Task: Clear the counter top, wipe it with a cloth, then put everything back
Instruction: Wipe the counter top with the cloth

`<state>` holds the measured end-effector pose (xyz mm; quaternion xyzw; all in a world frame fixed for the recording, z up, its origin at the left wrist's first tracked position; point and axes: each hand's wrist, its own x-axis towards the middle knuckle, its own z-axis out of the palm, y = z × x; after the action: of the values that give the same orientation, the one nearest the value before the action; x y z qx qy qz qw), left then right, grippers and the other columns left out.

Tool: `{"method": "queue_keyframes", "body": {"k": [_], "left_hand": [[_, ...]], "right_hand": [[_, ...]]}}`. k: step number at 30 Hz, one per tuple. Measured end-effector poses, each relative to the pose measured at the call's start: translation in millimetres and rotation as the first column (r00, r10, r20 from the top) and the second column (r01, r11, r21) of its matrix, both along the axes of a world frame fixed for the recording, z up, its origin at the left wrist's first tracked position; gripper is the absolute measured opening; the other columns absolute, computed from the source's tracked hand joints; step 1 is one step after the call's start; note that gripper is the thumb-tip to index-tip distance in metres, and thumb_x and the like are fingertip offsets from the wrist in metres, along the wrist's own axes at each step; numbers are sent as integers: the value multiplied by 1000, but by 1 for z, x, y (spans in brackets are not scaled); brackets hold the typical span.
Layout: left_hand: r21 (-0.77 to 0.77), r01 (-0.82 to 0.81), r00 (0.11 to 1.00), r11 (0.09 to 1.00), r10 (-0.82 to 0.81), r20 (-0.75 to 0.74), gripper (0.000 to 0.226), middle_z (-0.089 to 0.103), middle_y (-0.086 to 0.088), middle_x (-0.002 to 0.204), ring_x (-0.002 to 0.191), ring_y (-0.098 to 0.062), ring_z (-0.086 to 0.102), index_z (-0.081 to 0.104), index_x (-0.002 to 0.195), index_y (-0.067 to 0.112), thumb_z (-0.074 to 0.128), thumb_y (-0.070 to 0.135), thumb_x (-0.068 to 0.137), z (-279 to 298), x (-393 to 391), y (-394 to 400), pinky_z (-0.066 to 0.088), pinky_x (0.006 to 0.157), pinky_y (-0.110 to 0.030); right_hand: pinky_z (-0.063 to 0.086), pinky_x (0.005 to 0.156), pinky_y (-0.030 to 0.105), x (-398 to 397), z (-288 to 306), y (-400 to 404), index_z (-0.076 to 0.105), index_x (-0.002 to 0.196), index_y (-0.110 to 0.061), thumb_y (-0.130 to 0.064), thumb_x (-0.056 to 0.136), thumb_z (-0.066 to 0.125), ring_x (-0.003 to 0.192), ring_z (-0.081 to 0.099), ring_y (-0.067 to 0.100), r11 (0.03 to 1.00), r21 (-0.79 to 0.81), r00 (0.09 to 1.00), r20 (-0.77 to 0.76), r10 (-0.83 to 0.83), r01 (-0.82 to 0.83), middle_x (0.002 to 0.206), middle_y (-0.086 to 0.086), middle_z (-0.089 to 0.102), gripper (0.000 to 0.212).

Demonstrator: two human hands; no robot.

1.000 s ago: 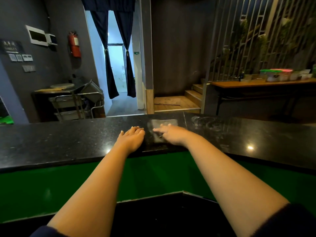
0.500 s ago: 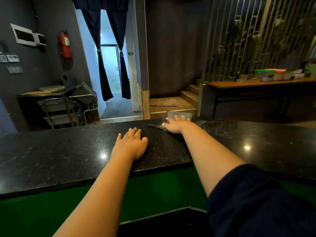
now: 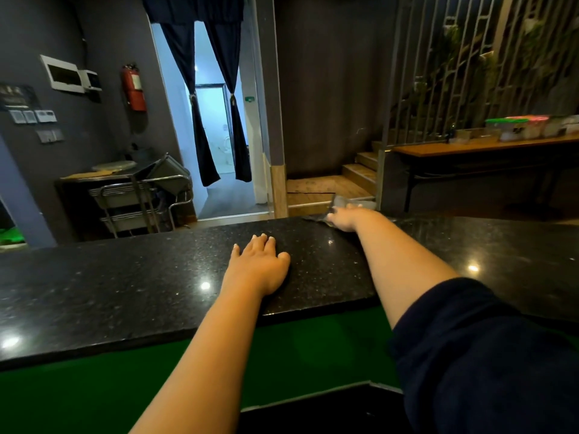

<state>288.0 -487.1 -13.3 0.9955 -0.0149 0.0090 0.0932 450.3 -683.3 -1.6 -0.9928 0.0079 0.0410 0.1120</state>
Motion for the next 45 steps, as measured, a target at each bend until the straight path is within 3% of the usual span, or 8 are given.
{"method": "queue_keyframes", "body": {"k": [6,11,18,22,28,32,38,45], "left_hand": [[11,-21,1000,1000,21,0,59,3,-3,162,148,-18,-1,10,154,18,20,42,100,-3,4,-2,-2,119,-47],[5,-20,1000,1000,20,1,59,4,-2,162,148,-18,0,11,154,19,20,42,101,-2,4,1,-1,119,-47],[-2,-30,1000,1000,30,-4,58,6,-2,161,148,-18,2,13,154,20,19,42,101,-1,3,-1,0,119,-47],[11,-42,999,999,43,-10,58,7,-3,161,148,-20,5,13,154,19,19,42,100,0,2,-2,2,119,-47],[-25,-24,1000,999,24,10,55,16,-9,159,147,-27,13,23,152,17,24,39,101,6,-13,-21,5,117,-49],[-27,26,997,999,-24,68,58,16,-11,159,146,-29,13,25,151,19,24,44,99,-1,-31,-45,7,118,-46],[-198,9,980,980,31,194,47,46,-14,131,118,-32,48,54,127,10,25,34,99,-2,-39,-45,38,104,-46],[-130,-1,976,992,29,216,24,52,-24,121,116,-41,42,43,115,-1,42,15,96,-2,-41,-46,42,96,-52]], "right_hand": [[13,119,48,-32,10,53,23,152,-20,-44,102,31,147,14,29,913,-44,914,-41,404,-405,160,10,17,56],[31,108,54,-12,6,17,33,145,-23,-42,98,37,132,39,35,986,6,986,19,168,-168,148,16,36,51],[33,103,52,-9,1,-7,-2,152,-37,-44,92,43,133,33,41,992,-27,992,21,-126,127,157,15,19,76],[29,111,50,-57,13,-13,6,153,-27,-37,98,37,136,34,37,973,-229,999,-30,18,-24,156,13,26,64],[36,108,41,-131,11,-24,38,145,-14,-19,101,35,131,42,34,969,-180,978,93,188,-169,148,15,41,44],[31,111,46,-104,21,-22,21,152,-20,-29,103,30,136,36,36,968,-200,988,0,156,-153,154,14,30,51],[27,112,51,-61,6,-22,16,152,-24,-46,97,29,137,35,35,991,-112,997,30,77,-73,154,15,30,60],[25,113,36,-154,19,-13,32,149,-18,-24,104,33,142,30,27,934,22,934,15,358,-358,156,10,29,45]]}}
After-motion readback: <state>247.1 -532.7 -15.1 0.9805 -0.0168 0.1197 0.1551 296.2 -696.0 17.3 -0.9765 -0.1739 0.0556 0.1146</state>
